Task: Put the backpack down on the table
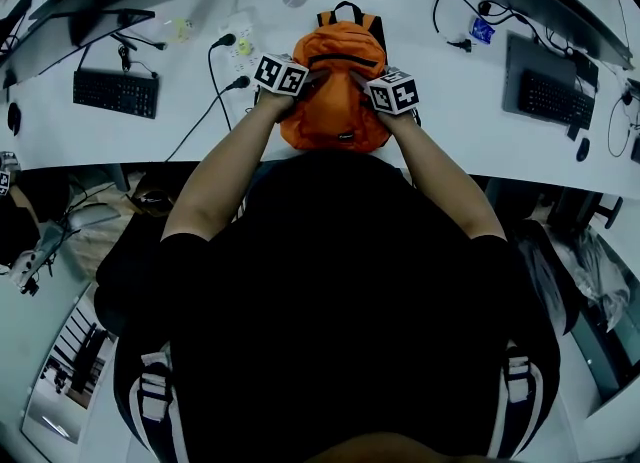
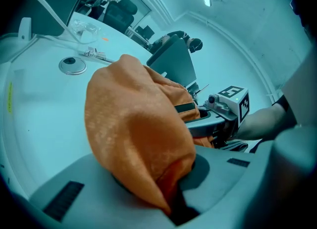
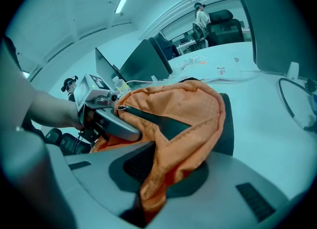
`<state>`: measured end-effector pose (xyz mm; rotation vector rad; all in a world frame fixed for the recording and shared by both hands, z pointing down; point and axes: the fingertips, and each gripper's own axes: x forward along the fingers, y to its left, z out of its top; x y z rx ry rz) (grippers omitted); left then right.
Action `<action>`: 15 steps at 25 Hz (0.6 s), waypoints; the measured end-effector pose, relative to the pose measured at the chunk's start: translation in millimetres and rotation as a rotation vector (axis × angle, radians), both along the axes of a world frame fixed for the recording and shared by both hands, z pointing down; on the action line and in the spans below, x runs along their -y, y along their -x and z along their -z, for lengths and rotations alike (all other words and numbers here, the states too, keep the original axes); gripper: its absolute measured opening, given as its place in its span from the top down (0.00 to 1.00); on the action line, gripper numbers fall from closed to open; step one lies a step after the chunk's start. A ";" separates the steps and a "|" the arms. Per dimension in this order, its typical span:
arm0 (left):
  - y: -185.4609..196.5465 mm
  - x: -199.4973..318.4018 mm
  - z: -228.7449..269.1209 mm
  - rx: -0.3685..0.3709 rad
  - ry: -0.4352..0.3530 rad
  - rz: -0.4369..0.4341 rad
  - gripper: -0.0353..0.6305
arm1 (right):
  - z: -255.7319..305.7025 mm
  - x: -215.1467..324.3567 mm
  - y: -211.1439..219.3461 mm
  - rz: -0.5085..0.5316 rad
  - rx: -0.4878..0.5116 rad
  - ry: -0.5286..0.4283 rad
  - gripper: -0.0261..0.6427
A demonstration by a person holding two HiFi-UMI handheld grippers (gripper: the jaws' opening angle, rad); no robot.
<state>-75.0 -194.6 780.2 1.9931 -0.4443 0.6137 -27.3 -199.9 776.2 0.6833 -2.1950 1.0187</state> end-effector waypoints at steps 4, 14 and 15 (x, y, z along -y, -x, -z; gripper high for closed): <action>0.3 -1.0 -0.2 0.005 0.006 0.001 0.89 | -1.0 -1.0 0.5 0.002 0.001 0.012 0.86; 5.2 -3.8 1.0 -0.019 0.061 0.049 0.87 | -6.5 -1.5 -0.6 -0.027 0.019 0.072 0.74; 6.1 -3.1 1.2 -0.019 0.058 0.055 0.86 | -5.7 -0.7 -0.5 -0.036 0.029 0.075 0.72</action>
